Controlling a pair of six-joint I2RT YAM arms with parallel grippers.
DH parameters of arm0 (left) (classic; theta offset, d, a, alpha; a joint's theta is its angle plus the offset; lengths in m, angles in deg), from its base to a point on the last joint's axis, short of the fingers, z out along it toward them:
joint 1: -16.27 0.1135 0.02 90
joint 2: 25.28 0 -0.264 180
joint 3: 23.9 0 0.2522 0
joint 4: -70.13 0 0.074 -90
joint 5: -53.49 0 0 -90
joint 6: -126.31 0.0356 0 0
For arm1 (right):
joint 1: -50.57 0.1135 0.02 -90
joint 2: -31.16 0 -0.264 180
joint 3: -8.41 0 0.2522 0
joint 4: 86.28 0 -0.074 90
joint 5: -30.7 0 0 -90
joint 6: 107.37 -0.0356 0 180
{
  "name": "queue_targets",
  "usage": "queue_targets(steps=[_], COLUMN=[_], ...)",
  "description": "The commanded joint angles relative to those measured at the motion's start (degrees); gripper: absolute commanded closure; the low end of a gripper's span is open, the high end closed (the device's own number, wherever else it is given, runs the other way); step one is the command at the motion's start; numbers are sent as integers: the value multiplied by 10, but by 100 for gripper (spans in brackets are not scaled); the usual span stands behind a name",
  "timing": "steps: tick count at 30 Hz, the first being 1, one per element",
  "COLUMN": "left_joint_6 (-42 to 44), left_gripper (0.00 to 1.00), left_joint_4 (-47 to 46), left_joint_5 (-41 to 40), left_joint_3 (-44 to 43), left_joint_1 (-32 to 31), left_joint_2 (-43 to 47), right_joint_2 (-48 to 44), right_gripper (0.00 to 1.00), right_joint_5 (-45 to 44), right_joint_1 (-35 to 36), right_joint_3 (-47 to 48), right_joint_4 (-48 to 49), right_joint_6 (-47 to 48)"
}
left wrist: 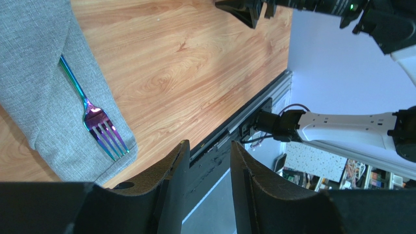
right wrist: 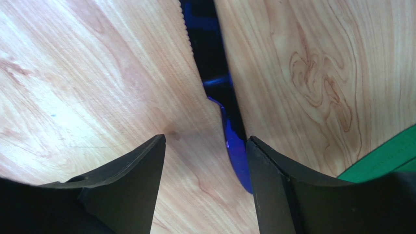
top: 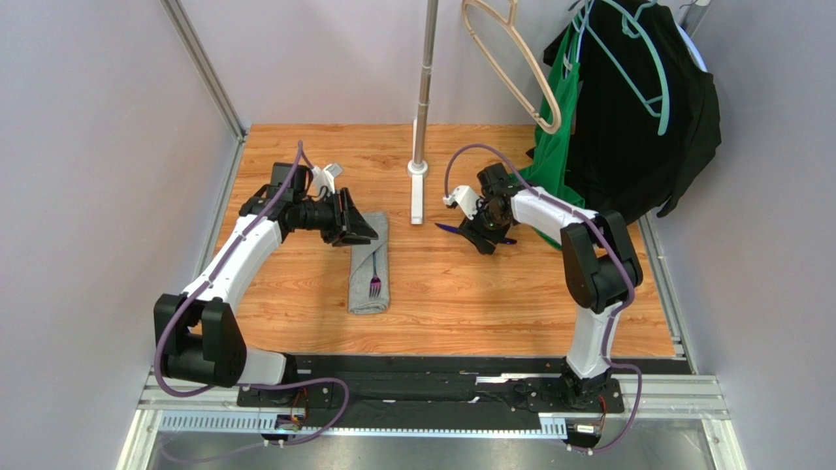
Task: Fold the napkin into a case and place the utensils inside
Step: Pick up the knife from the center of the board.
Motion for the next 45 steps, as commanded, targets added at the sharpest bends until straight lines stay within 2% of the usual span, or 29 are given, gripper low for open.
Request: queue_targets(steps=[1,4,9,10,11,13,14,18,22,28,33,37,41,45], left_joint_6=[2,-3,-3,0,2,16,21,33,37,38,42,79,126,173], left_gripper=[55,55,54,54,54,53,53,51,51,53,53,53,53,52], left_joint_4=[-18,-18,-1,4,16,39,46,52,52,47,50,99,148,167], left_joint_5=[25,27,27,18,12,-4,-10,-32,-54,-60,-51,-55,-53,-46], left_joint_3=[12,10,-9,-12,-19,-29,-36,-36,-33,-59,-137,-221,-311,-358], left_joint_1=[-5,-6,-7,-6,-7,-7,-7,-9,-18,-41,-56,-84,-108,-138], left_joint_2=[22,27,29,27,26,13,9,-11,-45,-95,-157,-242,-313,-374], right_joint_2=[38,81,104,103,103,110,108,84,12,-72,-131,-180,-200,-209], right_gripper=[34,34,53,58,81,97,100,100,100,100,100,100,100,100], right_joint_5=[59,72,80,83,81,69,57,11,6,9,17,36,32,37], right_joint_1=[-27,-31,-31,-29,-25,-17,-11,14,37,60,71,80,92,96], right_joint_3=[62,97,92,86,77,71,59,22,-70,-130,-185,-217,-225,-226], right_joint_4=[-44,-91,-126,-129,-130,-139,-140,-105,13,123,185,228,229,225], right_joint_6=[59,82,88,95,97,105,110,123,159,191,220,232,242,248])
